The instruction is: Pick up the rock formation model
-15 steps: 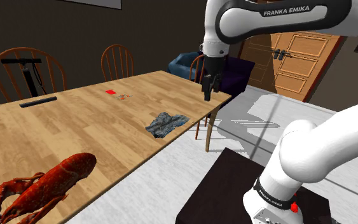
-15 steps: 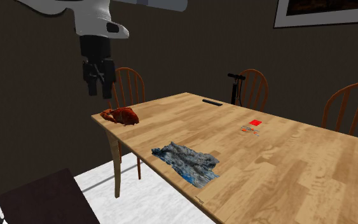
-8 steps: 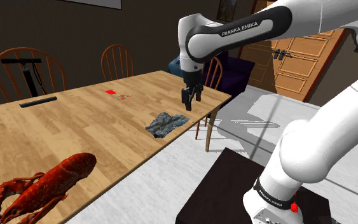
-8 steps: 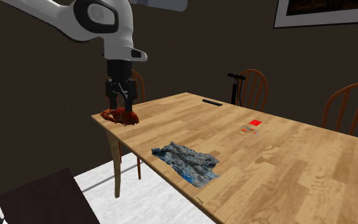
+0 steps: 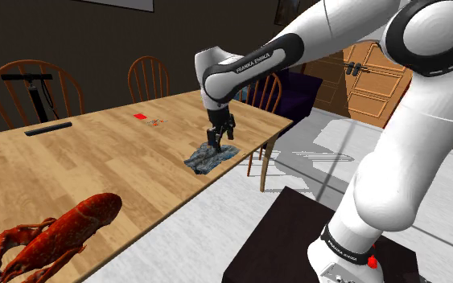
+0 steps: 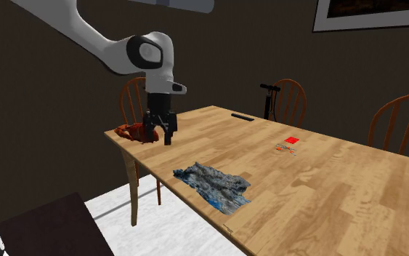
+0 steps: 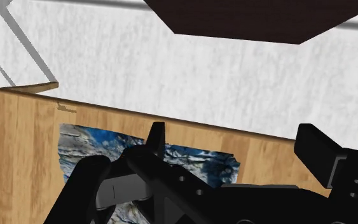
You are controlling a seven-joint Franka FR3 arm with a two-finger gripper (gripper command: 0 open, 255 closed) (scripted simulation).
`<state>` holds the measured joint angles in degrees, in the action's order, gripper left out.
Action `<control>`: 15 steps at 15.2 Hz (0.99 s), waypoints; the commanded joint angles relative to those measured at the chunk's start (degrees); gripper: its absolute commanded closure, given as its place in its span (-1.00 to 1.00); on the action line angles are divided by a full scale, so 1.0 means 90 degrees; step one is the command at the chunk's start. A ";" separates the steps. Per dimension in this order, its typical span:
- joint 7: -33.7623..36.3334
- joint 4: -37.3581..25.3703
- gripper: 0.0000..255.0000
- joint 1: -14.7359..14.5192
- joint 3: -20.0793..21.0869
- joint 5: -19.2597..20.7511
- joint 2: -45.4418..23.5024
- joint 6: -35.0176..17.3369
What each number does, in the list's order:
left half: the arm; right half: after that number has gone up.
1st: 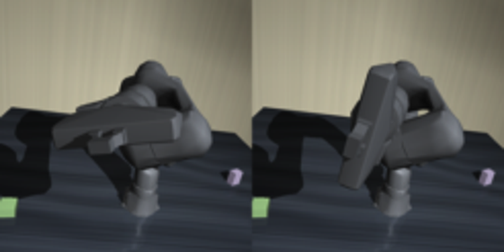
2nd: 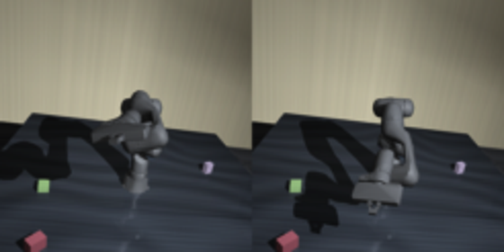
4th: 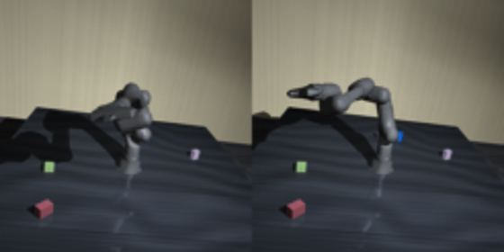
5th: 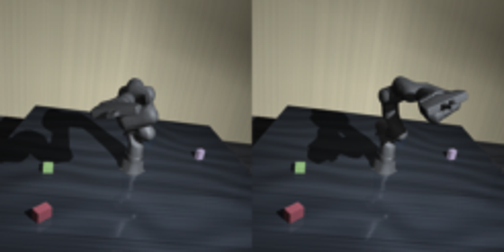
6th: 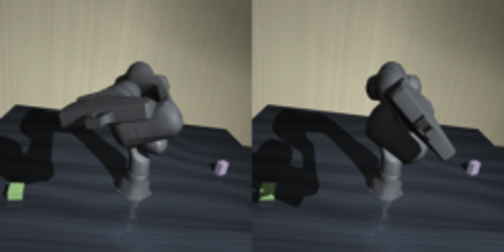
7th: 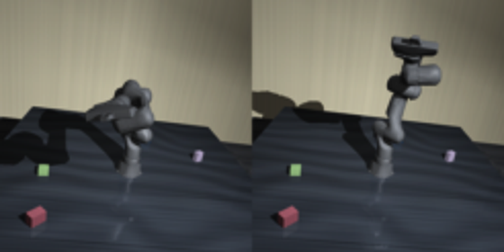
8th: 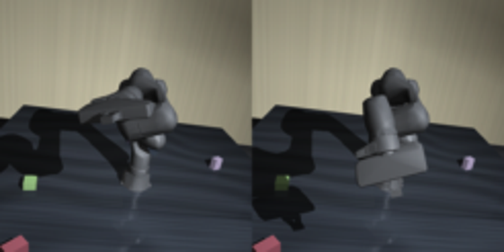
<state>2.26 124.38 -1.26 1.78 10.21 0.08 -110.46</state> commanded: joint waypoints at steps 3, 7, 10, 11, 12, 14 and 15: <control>0.0220 -0.0677 -1.00 -0.0086 0.0066 0.0156 -0.1092 -0.0172; 0.0366 -0.1472 -1.00 -0.0177 0.0072 0.0316 -0.2168 -0.0219; 0.0444 -0.2158 -1.00 -0.0256 0.0056 0.0419 -0.2986 -0.0177; 0.0445 -0.2171 -1.00 -0.0259 0.0054 0.0420 -0.3000 -0.0176; 0.0459 -0.2159 -1.00 -0.0260 0.0051 0.0428 -0.3053 -0.0239; 0.0488 -0.2140 -1.00 -0.0261 0.0044 0.0445 -0.3161 -0.0363; 0.0503 -0.2132 -1.00 -0.0262 0.0041 0.0453 -0.3216 -0.0425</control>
<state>6.77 105.16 -3.67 2.21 14.20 -28.44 -113.82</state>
